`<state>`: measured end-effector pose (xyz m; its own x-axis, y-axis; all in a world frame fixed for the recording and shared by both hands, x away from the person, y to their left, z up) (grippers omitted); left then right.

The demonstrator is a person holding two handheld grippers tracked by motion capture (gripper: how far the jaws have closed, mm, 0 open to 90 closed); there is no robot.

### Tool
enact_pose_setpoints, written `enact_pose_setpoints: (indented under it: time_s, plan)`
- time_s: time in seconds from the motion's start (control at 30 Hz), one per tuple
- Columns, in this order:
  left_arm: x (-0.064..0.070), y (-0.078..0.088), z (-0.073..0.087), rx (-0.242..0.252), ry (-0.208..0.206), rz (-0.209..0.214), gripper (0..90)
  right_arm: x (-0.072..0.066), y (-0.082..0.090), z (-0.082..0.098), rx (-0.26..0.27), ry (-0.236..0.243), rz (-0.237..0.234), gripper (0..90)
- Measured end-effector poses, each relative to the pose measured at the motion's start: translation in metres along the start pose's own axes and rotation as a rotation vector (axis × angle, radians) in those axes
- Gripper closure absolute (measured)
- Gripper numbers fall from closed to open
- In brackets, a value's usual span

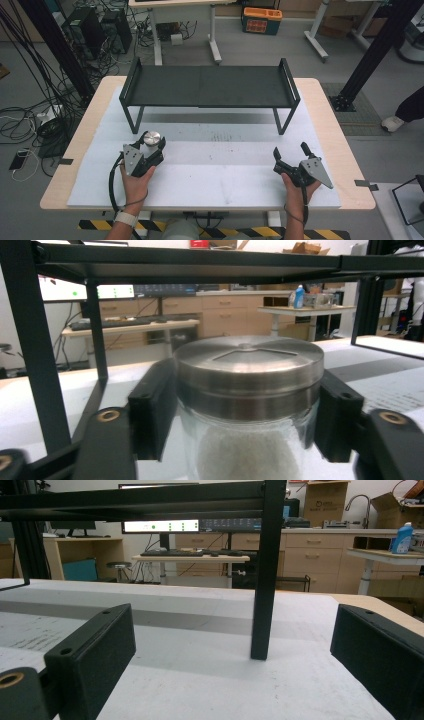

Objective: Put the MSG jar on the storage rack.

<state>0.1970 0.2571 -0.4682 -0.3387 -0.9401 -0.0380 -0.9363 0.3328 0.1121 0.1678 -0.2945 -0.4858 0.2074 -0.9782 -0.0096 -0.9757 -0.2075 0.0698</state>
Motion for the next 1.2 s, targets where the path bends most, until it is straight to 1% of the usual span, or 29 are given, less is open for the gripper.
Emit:
enact_pose_setpoints:
  time_s: [0.07,0.3,0.43,0.5,0.73,0.8,0.9,1.0,1.07,1.2]
  plan:
    - [0.001,0.0,0.0,0.0,-0.004,0.001,41.5,0.0,0.0,0.0,-0.001,0.0,0.0,4.3]
    - [0.002,0.001,-0.002,-0.006,0.007,-0.006,41.8,0.0,0.0,0.0,-0.001,0.0,0.0,4.4]
    - [0.001,0.002,-0.004,-0.012,0.026,-0.007,41.8,0.0,0.0,0.0,-0.002,0.001,0.0,4.4]
    - [0.001,0.003,-0.005,-0.017,0.023,-0.014,41.9,0.0,0.0,0.0,-0.002,0.0,0.0,4.4]
    - [-0.004,0.009,-0.01,0.013,0.034,-0.01,41.9,0.0,0.0,-0.001,-0.003,0.001,0.0,4.6]
    - [-0.005,0.011,-0.014,0.02,0.028,-0.008,41.9,0.0,0.0,-0.001,-0.003,0.001,0.0,4.6]
    - [-0.006,0.012,-0.023,0.027,0.034,0.006,42.0,0.0,0.0,-0.001,-0.004,0.001,0.001,4.6]
    - [-0.007,0.014,-0.035,0.032,0.018,0.021,42.0,0.0,0.0,-0.001,-0.004,0.002,0.001,4.6]
    - [-0.007,0.016,-0.043,0.04,0.019,0.033,42.0,0.0,0.0,-0.001,-0.005,0.002,0.002,4.6]
    - [-0.007,0.017,-0.063,0.058,-0.008,0.06,42.0,0.0,0.0,-0.001,-0.005,0.002,0.002,4.6]
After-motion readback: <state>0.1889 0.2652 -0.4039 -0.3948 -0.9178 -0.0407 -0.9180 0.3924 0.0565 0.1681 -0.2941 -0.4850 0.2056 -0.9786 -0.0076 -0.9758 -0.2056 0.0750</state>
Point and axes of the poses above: each handheld gripper's, and its own axes: y roughly backward along the jaws, z roughly out of its underside, x roughly to its right, the point moved 1 cm from there along -y, roughly forward along the jaws, and after that the axes turned 7 degrees about -x, right-handed, at the moved point
